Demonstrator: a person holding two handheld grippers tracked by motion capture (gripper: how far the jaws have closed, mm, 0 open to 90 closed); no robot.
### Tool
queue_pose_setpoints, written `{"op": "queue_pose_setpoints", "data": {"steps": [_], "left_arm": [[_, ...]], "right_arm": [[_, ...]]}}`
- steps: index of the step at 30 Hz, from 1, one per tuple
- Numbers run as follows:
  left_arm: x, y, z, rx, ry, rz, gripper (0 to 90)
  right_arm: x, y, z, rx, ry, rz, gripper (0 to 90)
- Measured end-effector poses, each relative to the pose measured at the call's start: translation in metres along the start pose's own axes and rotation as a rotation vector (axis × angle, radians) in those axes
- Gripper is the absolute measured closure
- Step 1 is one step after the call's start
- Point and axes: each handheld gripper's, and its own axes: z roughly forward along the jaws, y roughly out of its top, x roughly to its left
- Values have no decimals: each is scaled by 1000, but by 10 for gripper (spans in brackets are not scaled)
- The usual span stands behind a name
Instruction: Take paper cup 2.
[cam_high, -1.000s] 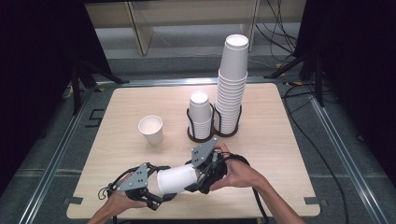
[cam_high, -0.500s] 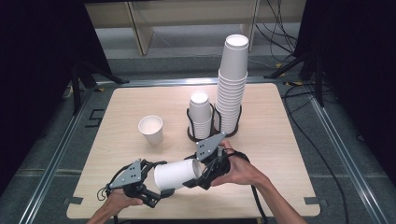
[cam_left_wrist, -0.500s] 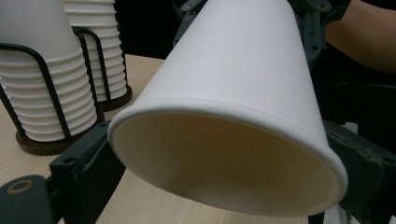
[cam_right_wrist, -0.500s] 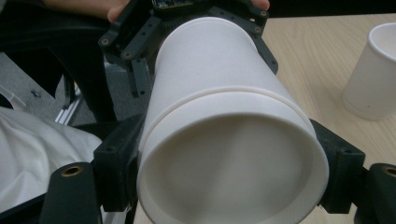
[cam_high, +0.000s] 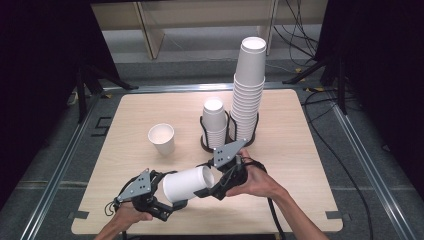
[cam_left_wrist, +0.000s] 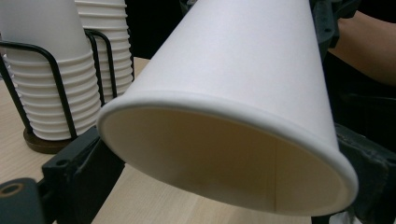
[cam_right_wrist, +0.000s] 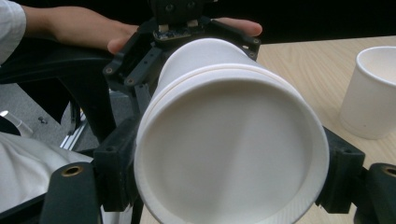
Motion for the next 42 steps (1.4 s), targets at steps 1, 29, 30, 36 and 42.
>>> {"op": "queue_pose_setpoints", "data": {"steps": [1, 29, 30, 36, 42], "left_arm": [[0, 0, 0, -4, 1, -4, 59], [0, 4, -4, 37, -22, 89, 158], [0, 4, -3, 40, -21, 91, 160], [-1, 4, -2, 58, -16, 99, 163], [-1, 4, -3, 71, -17, 114, 168]], "right_arm": [[0, 0, 0, -6, 2, 1, 255], [-2, -4, -1, 26, 17, 13, 244], [-3, -4, -1, 32, 14, 15, 241], [0, -4, 1, 71, 8, 21, 227], [1, -2, -1, 120, -28, -2, 196]]}}
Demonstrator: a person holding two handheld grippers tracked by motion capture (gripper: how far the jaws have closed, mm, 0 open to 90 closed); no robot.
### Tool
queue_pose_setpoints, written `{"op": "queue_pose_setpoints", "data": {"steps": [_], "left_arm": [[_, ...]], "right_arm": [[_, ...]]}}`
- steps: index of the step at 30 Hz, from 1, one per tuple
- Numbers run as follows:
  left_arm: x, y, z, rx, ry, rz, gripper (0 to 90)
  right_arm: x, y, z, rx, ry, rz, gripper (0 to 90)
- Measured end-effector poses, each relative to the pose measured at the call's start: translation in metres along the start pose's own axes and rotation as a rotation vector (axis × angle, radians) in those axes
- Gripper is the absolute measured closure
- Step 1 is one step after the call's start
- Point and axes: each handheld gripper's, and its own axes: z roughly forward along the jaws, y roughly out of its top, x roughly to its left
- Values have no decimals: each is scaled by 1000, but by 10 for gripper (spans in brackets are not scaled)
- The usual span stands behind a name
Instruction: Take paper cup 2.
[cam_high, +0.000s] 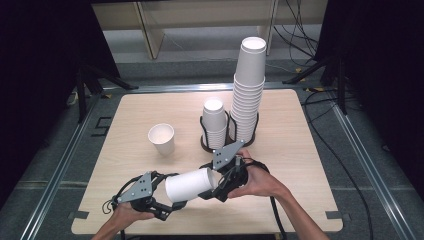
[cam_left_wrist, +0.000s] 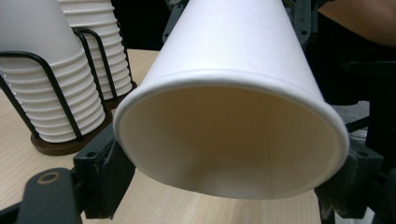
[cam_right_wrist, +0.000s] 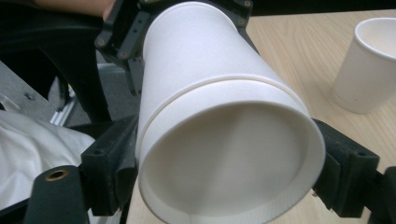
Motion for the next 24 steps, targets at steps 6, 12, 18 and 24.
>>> {"op": "queue_pose_setpoints", "data": {"steps": [6, 12, 18, 24], "left_arm": [[-2, -2, 3, 60, 1, 29, 169], [-3, -2, 5, 79, -7, 31, 169], [-4, -3, 7, 129, -4, 48, 169], [-5, -3, 9, 148, 1, 52, 168]], "right_arm": [[7, 7, -2, 87, -44, -78, 190], [15, 13, 3, 171, -66, -111, 180], [17, 12, 9, 214, -76, -145, 182], [21, 14, 15, 274, -99, -171, 178]]}}
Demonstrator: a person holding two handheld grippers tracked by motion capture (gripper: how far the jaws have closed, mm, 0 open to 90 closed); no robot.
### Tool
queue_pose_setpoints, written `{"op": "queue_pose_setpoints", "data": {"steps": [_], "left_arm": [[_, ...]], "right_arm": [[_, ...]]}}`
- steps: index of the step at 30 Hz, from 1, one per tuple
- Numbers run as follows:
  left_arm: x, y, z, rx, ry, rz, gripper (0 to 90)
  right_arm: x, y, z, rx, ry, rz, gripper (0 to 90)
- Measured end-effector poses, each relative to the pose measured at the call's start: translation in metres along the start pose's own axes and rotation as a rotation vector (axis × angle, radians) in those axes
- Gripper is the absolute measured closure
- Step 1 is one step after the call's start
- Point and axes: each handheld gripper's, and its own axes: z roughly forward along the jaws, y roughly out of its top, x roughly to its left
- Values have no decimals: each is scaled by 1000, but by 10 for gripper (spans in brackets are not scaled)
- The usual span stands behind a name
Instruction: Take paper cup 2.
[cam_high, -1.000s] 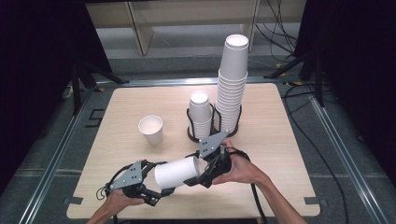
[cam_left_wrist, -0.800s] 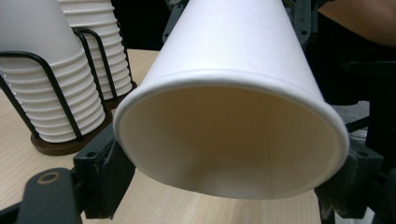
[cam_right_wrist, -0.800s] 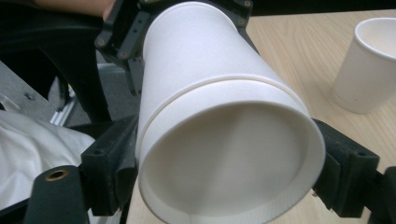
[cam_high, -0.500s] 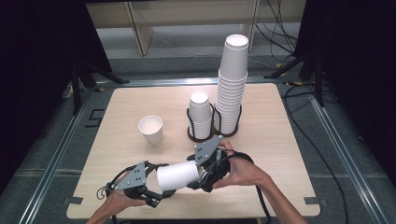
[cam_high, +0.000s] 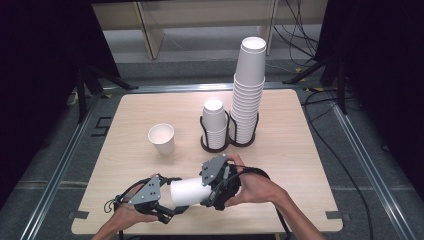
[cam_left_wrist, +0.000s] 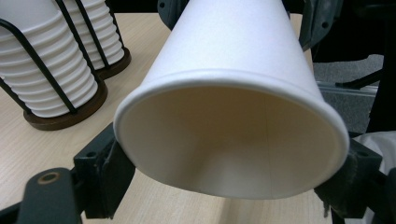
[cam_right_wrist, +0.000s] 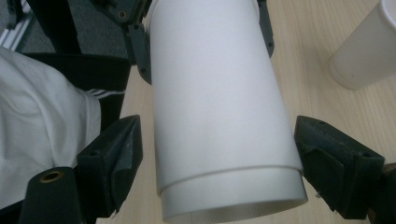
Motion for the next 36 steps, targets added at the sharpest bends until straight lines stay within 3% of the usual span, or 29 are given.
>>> {"op": "queue_pose_setpoints", "data": {"steps": [12, 25, 28, 30, 34, 35, 36], "left_arm": [[-2, 1, 2, 69, 9, 33, 168], [-6, 2, 5, 116, 5, 38, 167], [-6, 2, 6, 124, -6, 39, 167], [-7, 2, 6, 126, -7, 40, 167], [-8, 1, 6, 110, -3, 38, 167], [-7, 2, 5, 129, -12, 42, 166], [-6, 1, 6, 121, -18, 41, 166]], "right_arm": [[5, 7, 13, 95, -38, -62, 177], [9, 9, 30, 153, -37, -92, 185], [8, 10, 33, 169, -50, -140, 187], [9, 10, 35, 179, -42, -118, 191], [9, 10, 38, 186, -49, -141, 195], [11, 10, 39, 195, -42, -115, 201], [11, 9, 40, 193, -43, -124, 214]]}}
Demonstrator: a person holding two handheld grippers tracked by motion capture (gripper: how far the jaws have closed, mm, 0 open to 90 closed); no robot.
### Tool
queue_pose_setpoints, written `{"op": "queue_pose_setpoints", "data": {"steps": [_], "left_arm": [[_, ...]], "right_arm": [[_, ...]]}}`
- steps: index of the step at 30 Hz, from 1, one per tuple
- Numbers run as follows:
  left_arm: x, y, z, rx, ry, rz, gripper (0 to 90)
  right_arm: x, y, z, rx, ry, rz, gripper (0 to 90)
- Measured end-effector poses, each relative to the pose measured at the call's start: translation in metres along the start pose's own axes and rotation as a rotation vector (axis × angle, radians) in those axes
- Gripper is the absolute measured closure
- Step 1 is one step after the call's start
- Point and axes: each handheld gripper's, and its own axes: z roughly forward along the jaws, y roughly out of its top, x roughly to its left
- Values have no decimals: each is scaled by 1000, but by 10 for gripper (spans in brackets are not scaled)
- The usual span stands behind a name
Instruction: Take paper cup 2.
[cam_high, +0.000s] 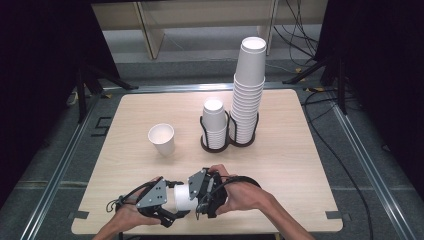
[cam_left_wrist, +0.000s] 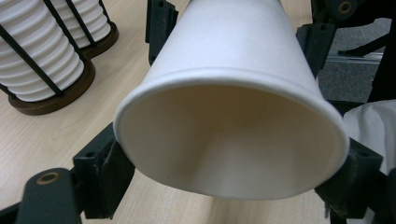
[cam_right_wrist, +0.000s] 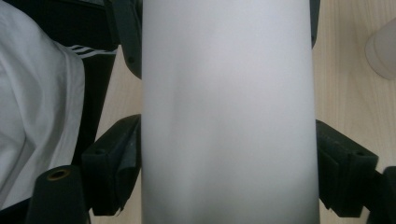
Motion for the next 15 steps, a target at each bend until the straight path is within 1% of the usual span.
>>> {"op": "queue_pose_setpoints", "data": {"steps": [1, 2, 3, 4, 5, 6, 7, 8, 9, 10, 11, 13, 14, 15], "left_arm": [[0, 0, 0, 1, -1, 0, 164], [0, 0, 0, -3, 3, -2, 163], [0, -1, -1, 1, 4, -3, 159], [1, -1, -1, 0, -4, -8, 152], [1, -1, 0, -13, -6, -21, 142], [1, -3, 1, -34, -8, -32, 132], [2, -3, -1, -37, -4, -36, 123], [3, -4, -1, -67, -6, -57, 117], [4, -4, -1, -86, -14, -69, 113], [4, -4, -2, -91, -11, -78, 114], [5, -4, -2, -114, -10, -77, 113], [7, -4, -7, -129, -5, -83, 113], [8, -4, -8, -155, 0, -94, 113], [10, -4, -10, -177, -3, -101, 112]], "right_arm": [[-2, 0, 1, -9, -9, -39, 240], [0, 0, 0, -7, 3, -22, 242], [-1, 0, -1, -3, -14, -27, 243], [-1, 0, -2, -4, -15, -27, 243], [-1, 0, -1, -13, -5, -32, 242], [-1, -1, -1, -11, -6, -30, 241], [-1, -1, -2, -11, -4, -21, 239], [-2, -2, -1, -21, -1, -32, 239], [-4, -4, -1, -30, -8, -30, 240], [-3, -5, -3, -38, 5, -3, 240], [-4, -6, -4, -49, 4, -3, 240], [-5, -8, -7, -78, 10, 15, 241], [-6, -10, -10, -88, 8, 29, 240], [-8, -12, -12, -113, 13, 40, 240]]}}
